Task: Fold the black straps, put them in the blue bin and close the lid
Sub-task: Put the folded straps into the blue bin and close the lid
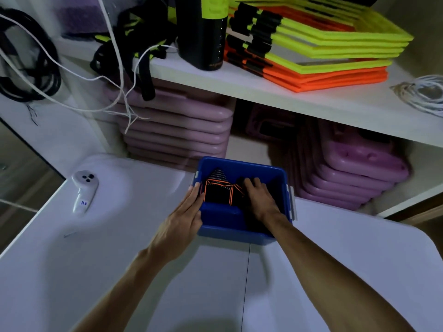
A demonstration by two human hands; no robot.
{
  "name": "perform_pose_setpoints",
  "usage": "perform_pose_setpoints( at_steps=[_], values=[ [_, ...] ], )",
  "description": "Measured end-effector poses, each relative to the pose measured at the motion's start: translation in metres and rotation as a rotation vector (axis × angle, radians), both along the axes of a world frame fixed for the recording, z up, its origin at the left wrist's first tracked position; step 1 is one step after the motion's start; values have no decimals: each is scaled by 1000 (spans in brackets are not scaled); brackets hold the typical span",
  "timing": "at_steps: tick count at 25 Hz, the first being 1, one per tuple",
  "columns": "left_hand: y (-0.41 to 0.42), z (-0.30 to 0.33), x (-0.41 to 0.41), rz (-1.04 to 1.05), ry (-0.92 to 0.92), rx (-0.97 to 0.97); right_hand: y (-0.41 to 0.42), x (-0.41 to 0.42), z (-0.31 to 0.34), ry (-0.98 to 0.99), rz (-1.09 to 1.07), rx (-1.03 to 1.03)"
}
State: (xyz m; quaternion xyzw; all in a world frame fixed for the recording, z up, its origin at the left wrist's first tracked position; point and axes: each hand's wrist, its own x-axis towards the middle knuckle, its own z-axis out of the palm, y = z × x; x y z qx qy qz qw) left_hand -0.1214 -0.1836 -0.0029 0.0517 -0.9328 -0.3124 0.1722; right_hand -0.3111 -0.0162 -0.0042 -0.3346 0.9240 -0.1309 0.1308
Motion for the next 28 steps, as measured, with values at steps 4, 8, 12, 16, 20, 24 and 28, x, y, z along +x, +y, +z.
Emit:
perform_pose_setpoints(
  at_steps=[4,8,12,16,20,24,28],
  values=[
    [0,2,1,-17,1,-16,2,0,0,-11,-13,-3],
    [-3,11,0,-29,-29,-34,3,6,17,-72,-56,-35],
    [-5,33,-10,-28,-91,-129,16,16,56,-47,-133,-188],
    [6,95,-39,-88,-82,-190,45,22,120,21,-210,-298],
    [28,197,-83,-171,48,-291,75,21,217,198,-310,-370],
    [69,328,-128,-240,267,-324,104,13,344,431,-394,-480],
    [112,458,-161,-298,497,-318,137,12,481,689,-498,-514]
  ],
)
